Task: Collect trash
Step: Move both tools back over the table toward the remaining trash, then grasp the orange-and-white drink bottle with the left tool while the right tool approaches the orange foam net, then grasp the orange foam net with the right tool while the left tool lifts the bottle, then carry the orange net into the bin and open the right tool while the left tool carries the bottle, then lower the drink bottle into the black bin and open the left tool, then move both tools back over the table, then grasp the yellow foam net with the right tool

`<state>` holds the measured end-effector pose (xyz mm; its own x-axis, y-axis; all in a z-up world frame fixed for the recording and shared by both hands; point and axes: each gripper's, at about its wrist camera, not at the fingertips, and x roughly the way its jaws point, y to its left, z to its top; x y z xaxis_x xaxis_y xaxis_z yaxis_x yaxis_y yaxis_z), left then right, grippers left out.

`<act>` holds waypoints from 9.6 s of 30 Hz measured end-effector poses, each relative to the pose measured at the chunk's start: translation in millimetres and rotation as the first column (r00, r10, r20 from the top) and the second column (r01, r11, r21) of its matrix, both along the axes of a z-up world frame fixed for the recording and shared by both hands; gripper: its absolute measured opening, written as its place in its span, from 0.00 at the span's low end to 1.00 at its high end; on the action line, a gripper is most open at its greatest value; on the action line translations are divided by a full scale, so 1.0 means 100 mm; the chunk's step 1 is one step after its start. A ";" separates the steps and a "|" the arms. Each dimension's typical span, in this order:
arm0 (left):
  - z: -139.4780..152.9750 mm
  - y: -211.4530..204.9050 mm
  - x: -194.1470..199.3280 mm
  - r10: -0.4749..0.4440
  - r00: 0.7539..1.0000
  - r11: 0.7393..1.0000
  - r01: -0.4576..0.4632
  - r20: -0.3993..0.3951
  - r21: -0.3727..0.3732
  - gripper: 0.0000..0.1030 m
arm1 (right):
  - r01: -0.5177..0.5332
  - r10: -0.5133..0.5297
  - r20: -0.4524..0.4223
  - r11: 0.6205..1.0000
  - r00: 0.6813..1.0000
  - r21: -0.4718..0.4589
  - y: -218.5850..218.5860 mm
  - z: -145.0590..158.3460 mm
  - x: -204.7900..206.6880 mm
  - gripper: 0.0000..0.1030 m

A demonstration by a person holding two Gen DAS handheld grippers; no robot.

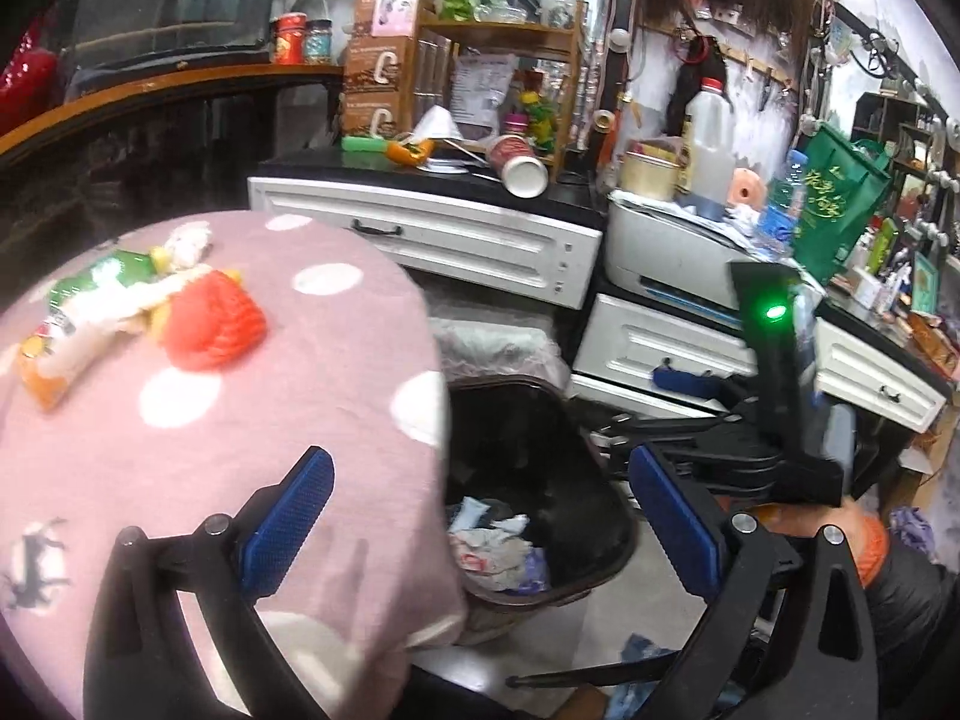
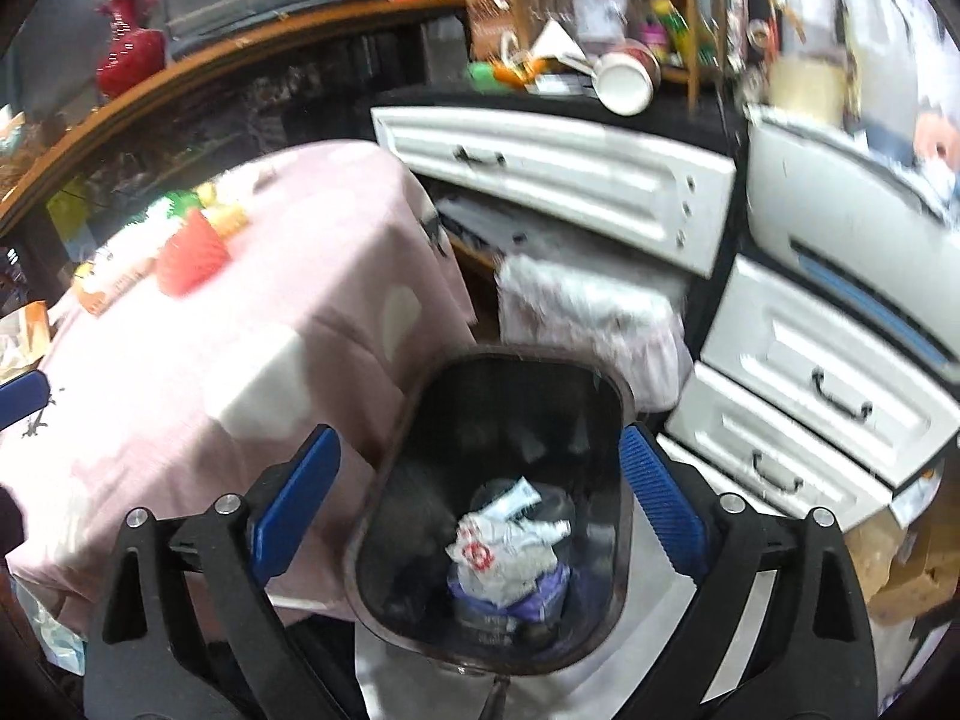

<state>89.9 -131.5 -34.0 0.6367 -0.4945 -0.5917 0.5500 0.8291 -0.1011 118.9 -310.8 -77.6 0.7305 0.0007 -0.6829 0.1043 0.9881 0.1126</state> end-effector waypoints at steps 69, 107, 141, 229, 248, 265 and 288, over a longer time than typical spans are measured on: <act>-0.21 1.94 2.16 0.293 0.940 0.914 -0.221 -0.175 0.340 0.59 | -0.424 0.428 -0.053 0.903 0.902 0.064 1.81 0.33 1.38 0.92; 0.08 1.81 0.71 0.321 0.947 0.944 -0.319 -0.016 0.085 0.59 | -0.453 0.451 -0.049 0.890 0.891 -0.047 1.91 0.44 1.26 0.32; -0.13 0.14 0.00 0.045 0.999 0.998 -0.044 -0.027 0.044 0.59 | -0.144 0.147 -0.124 0.989 0.981 0.040 0.20 -0.22 -0.02 0.32; -0.37 -0.77 0.01 -0.151 0.982 0.962 0.172 -0.111 0.212 0.95 | 0.211 -0.190 -0.156 0.968 0.969 0.135 -0.91 -0.42 -0.08 0.82; 0.05 0.84 0.46 0.203 0.978 0.950 -0.209 0.048 0.232 0.95 | -0.129 0.130 -0.001 0.984 0.992 0.126 0.41 0.33 0.38 0.90; -0.12 1.90 1.15 0.406 0.914 0.874 -0.379 -0.028 0.302 0.95 | -0.391 0.394 -0.044 0.918 0.918 0.065 1.63 0.41 1.15 0.90; -0.17 1.99 1.90 0.445 0.881 0.888 -0.412 -0.158 0.203 0.95 | -0.567 0.540 -0.215 0.818 0.814 -0.092 2.47 0.11 2.79 0.57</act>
<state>279.6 67.0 -50.8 0.6284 -0.0886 -0.7728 0.1194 0.9927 -0.0167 397.8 -63.8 -66.8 0.5076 0.2609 -0.8211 -0.4616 0.8871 -0.0035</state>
